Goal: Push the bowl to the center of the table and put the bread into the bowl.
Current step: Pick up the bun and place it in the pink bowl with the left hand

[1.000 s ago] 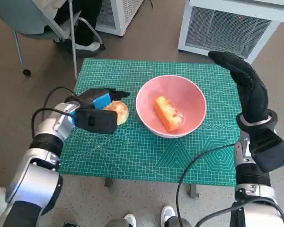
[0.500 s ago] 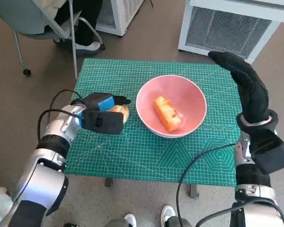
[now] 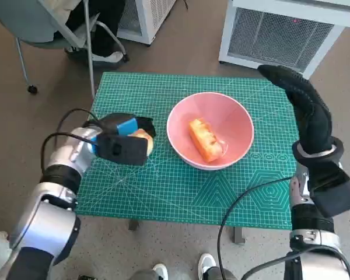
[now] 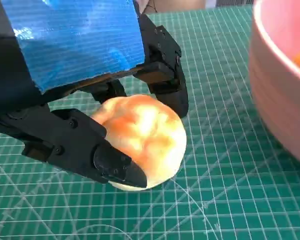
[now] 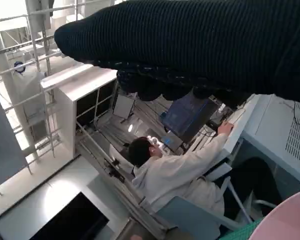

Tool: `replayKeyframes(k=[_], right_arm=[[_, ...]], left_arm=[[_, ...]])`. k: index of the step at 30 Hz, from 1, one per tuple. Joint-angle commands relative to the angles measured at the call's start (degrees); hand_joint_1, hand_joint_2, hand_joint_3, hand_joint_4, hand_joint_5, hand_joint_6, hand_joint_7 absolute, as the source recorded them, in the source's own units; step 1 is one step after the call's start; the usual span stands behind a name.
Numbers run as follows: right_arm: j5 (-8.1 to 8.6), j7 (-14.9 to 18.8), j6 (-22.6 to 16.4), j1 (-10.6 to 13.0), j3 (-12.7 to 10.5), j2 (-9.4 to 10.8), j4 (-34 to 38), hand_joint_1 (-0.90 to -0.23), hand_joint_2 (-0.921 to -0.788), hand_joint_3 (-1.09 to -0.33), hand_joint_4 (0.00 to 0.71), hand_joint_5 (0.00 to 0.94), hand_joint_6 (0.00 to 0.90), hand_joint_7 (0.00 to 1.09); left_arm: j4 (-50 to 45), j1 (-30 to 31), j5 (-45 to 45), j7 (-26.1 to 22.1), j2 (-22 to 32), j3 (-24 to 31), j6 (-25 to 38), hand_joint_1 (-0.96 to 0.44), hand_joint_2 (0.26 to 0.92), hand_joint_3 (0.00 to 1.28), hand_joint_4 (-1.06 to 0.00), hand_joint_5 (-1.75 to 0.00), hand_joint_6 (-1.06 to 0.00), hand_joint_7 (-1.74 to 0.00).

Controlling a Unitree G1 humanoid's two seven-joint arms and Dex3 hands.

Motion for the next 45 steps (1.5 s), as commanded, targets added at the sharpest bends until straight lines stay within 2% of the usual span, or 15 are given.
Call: replayKeyframes(k=[1,13,20,29,45], right_arm=[[-0.52,-0.59,0.83,1.62,0.00,-0.18,0.10,-0.758,-0.921,-0.785,0.230,0.000,0.281,0.00],[-0.66,-1.34,1.33,2.03,0.28,-0.04,-0.90,-0.752,-0.921,-0.786,0.229,0.000,0.281,0.00],[-0.75,-1.57,1.39,1.70,0.33,0.07,-0.40,-0.752,-0.921,-0.784,0.230,0.000,0.282,0.00],[-0.74,-1.70,1.22,1.38,0.49,0.32,0.11,-0.756,-0.921,-0.783,0.231,0.000,0.282,0.00],[-0.66,-2.16,1.15,1.82,0.54,0.53,-0.49,-0.749,-0.921,-0.782,0.231,0.000,0.282,0.00]], left_arm=[[-1.79,-4.03,-3.18,-0.55,2.28,3.26,-2.12,0.00,0.921,0.10,-0.66,-1.17,-0.59,-1.22],[-8.49,-8.50,-9.26,-0.65,4.34,9.22,-10.32,0.00,0.920,0.08,-0.67,-1.18,-0.61,-1.19],[-14.18,-9.61,-11.82,-0.22,1.94,10.66,-14.42,0.00,0.920,0.06,-0.68,-1.17,-0.65,-1.16],[-13.24,-11.28,-8.06,1.40,-2.28,7.14,-16.04,0.00,0.920,0.05,-0.69,-1.08,-0.66,-1.21],[-5.99,-12.54,-1.35,2.36,-9.98,-0.11,-13.12,0.00,0.920,0.09,-0.61,-1.19,-0.65,-1.19]])
